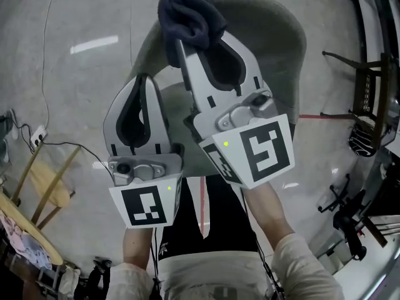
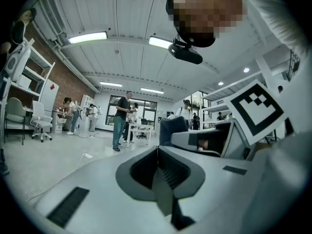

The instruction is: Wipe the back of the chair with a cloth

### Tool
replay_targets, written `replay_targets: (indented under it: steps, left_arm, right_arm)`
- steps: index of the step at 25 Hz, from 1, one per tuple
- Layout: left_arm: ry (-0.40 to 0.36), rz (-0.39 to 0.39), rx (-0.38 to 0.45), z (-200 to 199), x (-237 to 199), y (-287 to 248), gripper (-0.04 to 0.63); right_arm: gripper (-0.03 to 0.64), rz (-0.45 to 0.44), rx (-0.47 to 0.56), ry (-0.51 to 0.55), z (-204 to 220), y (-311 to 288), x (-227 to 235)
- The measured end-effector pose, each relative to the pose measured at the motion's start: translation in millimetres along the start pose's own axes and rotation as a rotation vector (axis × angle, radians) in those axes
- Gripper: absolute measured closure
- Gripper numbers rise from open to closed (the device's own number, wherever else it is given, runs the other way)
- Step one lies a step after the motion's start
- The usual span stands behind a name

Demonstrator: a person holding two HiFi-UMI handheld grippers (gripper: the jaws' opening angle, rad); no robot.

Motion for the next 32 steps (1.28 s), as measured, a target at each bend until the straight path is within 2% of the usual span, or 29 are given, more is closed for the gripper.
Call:
replay_targets:
  steps: [5, 12, 19, 26, 32]
  left_arm:
    - [0.005, -0.031, -0.017, 6, -16, 4, 0.580]
    - [0.013, -0.008, -0.036, 8, -7, -1, 0.580]
    - [0.028, 0.034, -0.055, 18, 7, -5, 0.580]
    - [0.028, 0.087, -0.071, 23, 35, -9, 0.580]
    - [0.037, 0.116, -0.073, 27, 54, -13, 0.580]
  right_arm:
    - [0.557, -0.008, -0.015, 0.007, 7, -12, -7]
    - [0.558, 0.059, -0.023, 0.046, 5, -12, 13]
    - [0.558, 0.180, -0.024, 0.056, 4, 5, 43]
    - [0.558, 0.350, -0.027, 0.085, -10, 43, 100]
    - [0.558, 0.422, -0.035, 0.127, -16, 70, 124]
Point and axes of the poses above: the fingertips, and each gripper's own axes: y backward along the fingers, x to its right, z out of its underside, the point moved 4 cm from there along y, backward along the fingers, and after that the axes turned 6 degrees about x, right-handed, at the moved point
